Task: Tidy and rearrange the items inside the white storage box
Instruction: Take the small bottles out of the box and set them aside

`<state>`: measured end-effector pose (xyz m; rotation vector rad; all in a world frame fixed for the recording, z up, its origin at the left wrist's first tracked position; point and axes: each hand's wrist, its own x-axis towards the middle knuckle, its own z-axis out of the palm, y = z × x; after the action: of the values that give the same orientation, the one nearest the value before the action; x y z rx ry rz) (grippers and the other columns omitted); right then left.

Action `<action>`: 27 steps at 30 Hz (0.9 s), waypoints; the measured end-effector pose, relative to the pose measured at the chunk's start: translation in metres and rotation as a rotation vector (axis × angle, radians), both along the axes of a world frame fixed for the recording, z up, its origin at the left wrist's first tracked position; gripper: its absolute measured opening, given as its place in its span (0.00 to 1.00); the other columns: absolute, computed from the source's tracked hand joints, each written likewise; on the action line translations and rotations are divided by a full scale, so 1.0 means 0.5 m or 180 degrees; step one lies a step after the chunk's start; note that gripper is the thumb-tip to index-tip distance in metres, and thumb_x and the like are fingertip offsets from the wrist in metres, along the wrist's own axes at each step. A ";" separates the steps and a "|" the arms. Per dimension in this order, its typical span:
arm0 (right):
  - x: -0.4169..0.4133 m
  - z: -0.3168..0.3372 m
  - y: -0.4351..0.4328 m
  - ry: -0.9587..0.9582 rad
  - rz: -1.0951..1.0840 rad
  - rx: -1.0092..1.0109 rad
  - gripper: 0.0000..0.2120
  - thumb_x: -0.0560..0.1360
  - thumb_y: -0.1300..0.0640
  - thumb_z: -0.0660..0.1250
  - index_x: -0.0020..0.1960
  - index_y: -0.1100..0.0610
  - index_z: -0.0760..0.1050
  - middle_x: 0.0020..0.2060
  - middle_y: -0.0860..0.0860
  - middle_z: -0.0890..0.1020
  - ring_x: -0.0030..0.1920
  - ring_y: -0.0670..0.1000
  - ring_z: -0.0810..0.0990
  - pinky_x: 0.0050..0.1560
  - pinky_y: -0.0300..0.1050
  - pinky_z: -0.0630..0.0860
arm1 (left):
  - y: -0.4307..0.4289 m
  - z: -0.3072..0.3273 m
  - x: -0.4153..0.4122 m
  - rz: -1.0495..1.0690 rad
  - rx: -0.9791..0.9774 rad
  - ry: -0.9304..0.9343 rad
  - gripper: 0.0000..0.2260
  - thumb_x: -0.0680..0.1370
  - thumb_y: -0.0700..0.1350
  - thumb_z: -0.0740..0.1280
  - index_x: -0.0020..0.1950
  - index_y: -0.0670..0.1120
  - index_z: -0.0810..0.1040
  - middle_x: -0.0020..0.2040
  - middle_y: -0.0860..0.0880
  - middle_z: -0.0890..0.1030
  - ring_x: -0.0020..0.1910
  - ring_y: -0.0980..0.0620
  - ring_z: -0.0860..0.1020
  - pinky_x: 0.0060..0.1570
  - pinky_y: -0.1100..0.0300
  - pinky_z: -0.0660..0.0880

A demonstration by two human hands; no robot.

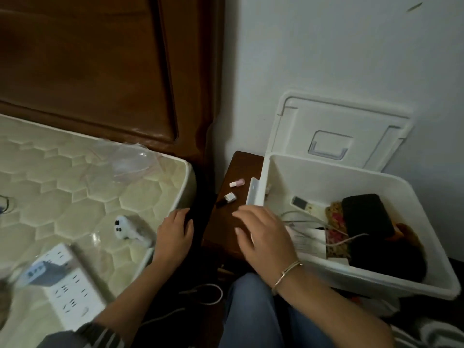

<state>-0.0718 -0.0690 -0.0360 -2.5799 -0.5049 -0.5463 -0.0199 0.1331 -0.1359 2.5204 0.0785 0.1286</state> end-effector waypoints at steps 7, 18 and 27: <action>0.049 -0.177 0.156 0.1166 0.0272 -0.0843 0.18 0.77 0.59 0.59 0.67 0.56 0.69 0.64 0.52 0.72 0.63 0.55 0.70 0.60 0.48 0.69 | 0.100 -0.033 -0.048 -0.0039 0.0090 0.0239 0.16 0.79 0.40 0.64 0.67 0.39 0.74 0.62 0.40 0.77 0.60 0.40 0.76 0.60 0.47 0.71; 0.229 -0.353 0.162 0.1779 -0.1125 -0.0974 0.35 0.74 0.56 0.68 0.76 0.52 0.54 0.76 0.53 0.55 0.76 0.57 0.53 0.69 0.56 0.60 | 0.123 -0.106 -0.032 -0.0210 -0.0110 0.0363 0.16 0.77 0.36 0.66 0.65 0.38 0.75 0.58 0.40 0.78 0.58 0.42 0.76 0.60 0.52 0.71; 0.246 -0.386 0.124 0.2017 -0.1430 -0.0930 0.36 0.77 0.55 0.62 0.78 0.52 0.46 0.77 0.53 0.49 0.77 0.58 0.46 0.74 0.60 0.52 | 0.028 -0.094 0.183 -0.0951 0.0407 0.0128 0.17 0.79 0.39 0.63 0.68 0.41 0.73 0.63 0.42 0.76 0.62 0.43 0.74 0.63 0.51 0.69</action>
<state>0.0512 -0.0071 -0.2289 -2.9472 0.2328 0.2480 0.0717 0.1473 -0.1830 2.6283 -0.2980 -0.0391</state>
